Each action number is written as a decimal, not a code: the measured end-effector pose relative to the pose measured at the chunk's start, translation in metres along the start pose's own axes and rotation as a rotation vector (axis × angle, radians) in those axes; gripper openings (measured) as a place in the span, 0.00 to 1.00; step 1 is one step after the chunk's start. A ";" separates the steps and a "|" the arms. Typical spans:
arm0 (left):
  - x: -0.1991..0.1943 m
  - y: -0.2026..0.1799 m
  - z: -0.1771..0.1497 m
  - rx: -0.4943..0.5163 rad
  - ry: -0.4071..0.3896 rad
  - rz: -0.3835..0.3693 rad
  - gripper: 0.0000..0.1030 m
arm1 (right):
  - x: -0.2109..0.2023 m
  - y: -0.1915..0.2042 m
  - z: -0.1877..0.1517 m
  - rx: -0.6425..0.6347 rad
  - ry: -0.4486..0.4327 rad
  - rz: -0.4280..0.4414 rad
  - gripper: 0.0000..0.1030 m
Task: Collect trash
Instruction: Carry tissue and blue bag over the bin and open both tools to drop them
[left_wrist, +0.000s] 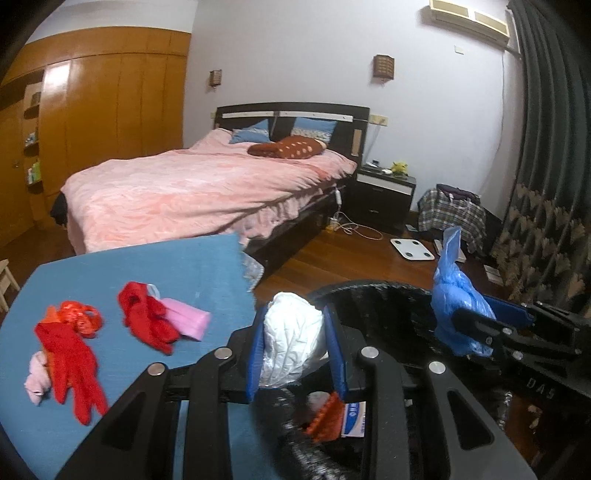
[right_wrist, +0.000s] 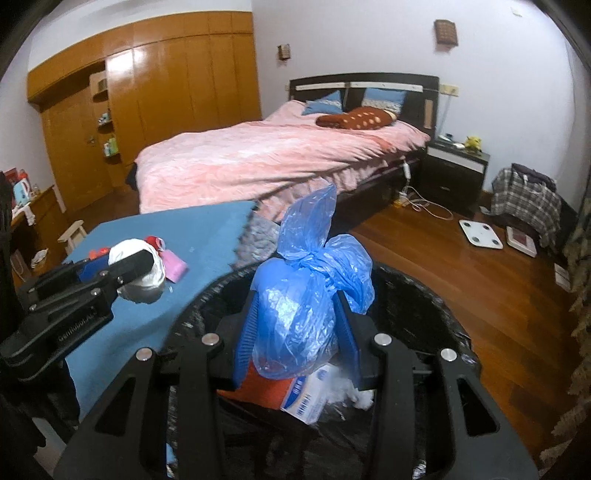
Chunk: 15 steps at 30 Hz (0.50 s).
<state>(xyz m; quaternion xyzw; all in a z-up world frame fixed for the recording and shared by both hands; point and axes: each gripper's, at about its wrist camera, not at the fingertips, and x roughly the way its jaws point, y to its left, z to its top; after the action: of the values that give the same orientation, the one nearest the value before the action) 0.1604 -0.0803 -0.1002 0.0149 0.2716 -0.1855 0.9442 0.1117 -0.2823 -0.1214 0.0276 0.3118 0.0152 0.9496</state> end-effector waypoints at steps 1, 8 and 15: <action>0.003 -0.005 0.000 0.006 0.002 -0.006 0.29 | 0.001 -0.002 -0.002 0.004 0.005 -0.005 0.38; 0.021 -0.030 -0.003 0.033 0.020 -0.048 0.29 | 0.010 -0.023 -0.012 0.030 0.036 -0.033 0.38; 0.036 -0.042 -0.005 0.048 0.044 -0.068 0.30 | 0.017 -0.040 -0.022 0.053 0.057 -0.053 0.41</action>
<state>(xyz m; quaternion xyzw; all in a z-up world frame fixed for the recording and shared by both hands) 0.1707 -0.1310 -0.1203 0.0326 0.2880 -0.2234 0.9306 0.1124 -0.3201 -0.1515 0.0439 0.3399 -0.0174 0.9393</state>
